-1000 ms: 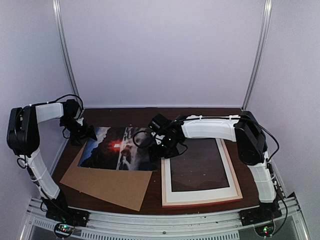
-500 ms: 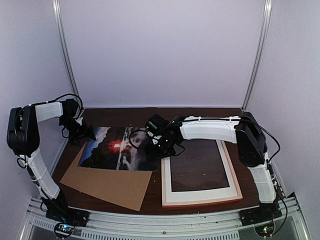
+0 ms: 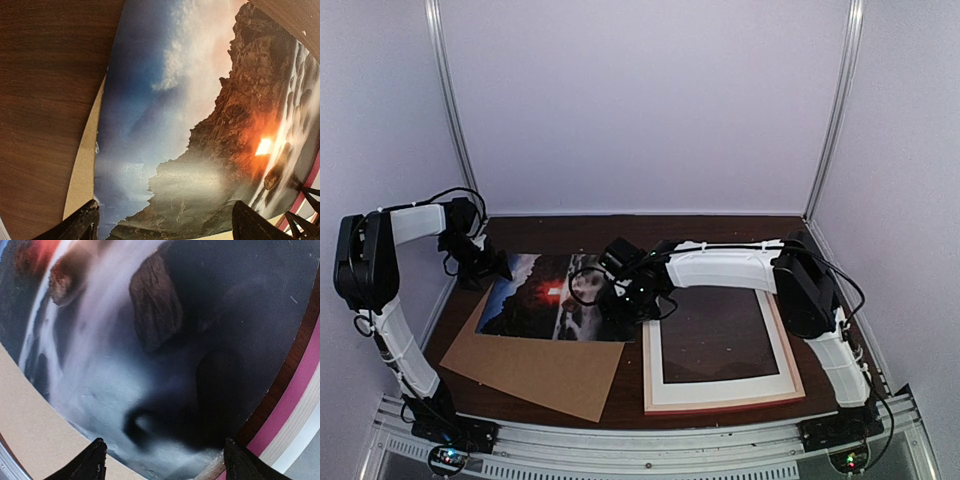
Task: Put the photo into the frame
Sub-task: Pick up the photo from the backboard.
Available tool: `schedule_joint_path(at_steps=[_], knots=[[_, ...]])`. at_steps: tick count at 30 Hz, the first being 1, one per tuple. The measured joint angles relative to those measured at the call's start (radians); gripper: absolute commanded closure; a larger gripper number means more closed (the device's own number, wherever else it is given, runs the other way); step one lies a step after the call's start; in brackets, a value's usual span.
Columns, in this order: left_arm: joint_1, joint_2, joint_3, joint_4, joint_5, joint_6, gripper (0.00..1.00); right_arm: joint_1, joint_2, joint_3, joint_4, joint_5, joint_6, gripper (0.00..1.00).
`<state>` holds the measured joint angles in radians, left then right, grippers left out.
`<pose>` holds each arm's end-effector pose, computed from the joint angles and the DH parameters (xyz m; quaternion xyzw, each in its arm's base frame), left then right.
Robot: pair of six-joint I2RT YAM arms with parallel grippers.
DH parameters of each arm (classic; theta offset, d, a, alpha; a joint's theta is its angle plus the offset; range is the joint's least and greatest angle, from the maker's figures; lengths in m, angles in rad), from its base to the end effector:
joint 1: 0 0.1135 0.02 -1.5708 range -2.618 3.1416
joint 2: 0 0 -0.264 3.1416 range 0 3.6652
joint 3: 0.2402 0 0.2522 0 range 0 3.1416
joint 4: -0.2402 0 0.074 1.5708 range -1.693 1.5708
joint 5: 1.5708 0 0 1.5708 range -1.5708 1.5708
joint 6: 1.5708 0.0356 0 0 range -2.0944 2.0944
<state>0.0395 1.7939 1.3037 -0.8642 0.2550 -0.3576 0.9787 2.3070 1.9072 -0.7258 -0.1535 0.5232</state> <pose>0.3461 0.0047 0.2026 -0.1810 0.9694 -0.1418 0.0857 0.2708 0.4123 0.1705 -0.2361 0.9435 0.2049 0.1099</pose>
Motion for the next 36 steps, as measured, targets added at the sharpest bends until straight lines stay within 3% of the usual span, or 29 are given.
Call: schedule_joint_path(at_steps=[15, 36], knots=[[0.0, 0.003, 0.0, 0.0, 0.003, 0.001, 0.07, -0.003, 0.026, 0.005, -0.062, 0.125, 0.008, 0.19], [0.023, 0.088, -0.004, -0.007, 0.012, 0.03, 0.11, -0.015, -0.013, -0.087, 0.085, 0.072, 0.112, 0.22]])
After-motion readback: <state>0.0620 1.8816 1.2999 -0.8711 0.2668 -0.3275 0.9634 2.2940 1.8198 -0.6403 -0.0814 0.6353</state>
